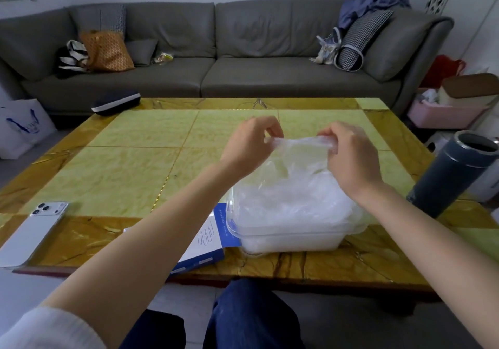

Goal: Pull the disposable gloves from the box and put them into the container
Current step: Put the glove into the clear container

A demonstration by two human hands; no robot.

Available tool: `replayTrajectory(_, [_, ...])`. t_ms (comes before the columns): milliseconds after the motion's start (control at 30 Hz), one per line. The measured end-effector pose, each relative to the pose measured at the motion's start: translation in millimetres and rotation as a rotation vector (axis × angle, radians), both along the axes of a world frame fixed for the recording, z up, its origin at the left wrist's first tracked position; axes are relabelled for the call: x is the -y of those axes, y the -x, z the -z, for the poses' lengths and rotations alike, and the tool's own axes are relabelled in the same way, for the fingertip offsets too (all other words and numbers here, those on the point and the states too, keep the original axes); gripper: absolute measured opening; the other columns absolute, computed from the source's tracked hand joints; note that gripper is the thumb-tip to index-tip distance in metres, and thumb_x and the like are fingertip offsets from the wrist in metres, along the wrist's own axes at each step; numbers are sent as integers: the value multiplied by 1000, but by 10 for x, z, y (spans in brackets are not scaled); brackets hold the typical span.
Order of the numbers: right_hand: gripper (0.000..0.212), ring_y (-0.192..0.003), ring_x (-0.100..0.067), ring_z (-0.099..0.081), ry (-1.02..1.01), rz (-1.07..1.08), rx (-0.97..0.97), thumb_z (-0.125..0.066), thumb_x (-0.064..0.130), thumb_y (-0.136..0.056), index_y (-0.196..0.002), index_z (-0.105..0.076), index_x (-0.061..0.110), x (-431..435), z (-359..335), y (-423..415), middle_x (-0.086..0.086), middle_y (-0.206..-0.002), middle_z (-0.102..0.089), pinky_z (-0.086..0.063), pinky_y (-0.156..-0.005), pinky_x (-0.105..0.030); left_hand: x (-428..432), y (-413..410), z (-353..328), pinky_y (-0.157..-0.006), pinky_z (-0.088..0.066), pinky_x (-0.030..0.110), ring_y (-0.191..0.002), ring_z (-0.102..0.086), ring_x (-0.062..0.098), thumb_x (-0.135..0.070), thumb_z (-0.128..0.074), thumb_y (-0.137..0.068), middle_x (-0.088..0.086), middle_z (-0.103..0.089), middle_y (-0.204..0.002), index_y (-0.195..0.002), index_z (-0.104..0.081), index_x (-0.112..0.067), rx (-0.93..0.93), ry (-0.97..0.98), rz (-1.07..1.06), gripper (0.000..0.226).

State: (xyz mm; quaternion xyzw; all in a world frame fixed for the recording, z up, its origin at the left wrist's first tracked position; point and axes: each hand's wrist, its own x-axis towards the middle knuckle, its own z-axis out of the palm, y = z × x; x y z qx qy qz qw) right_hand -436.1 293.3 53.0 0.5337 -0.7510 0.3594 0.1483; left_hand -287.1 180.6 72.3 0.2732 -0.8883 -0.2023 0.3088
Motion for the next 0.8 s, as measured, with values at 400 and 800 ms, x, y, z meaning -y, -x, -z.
replayTrajectory(400, [61, -118, -18, -43, -675, -374, -110, -37, -20, -79, -127, -53, 13, -189, 386, -304, -2, -123, -53, -34, -91, -22, 45, -362, 609, -102, -26, 28, -115, -41, 16, -8, -50, -93, -7, -59, -113, -92, -67, -24, 715, 322, 173, 23])
replayTrajectory(800, [47, -114, -21, -56, -1116, -413, 352, -38, 48, -98, -106, -70, 15, 68, 452, -168, -1, -125, -60, -41, -98, -31, -147, -39, 806, -77, -40, 31, -104, -55, 24, -13, -39, -97, 6, -54, -118, -121, -54, -11, 1058, 89, 135, 29])
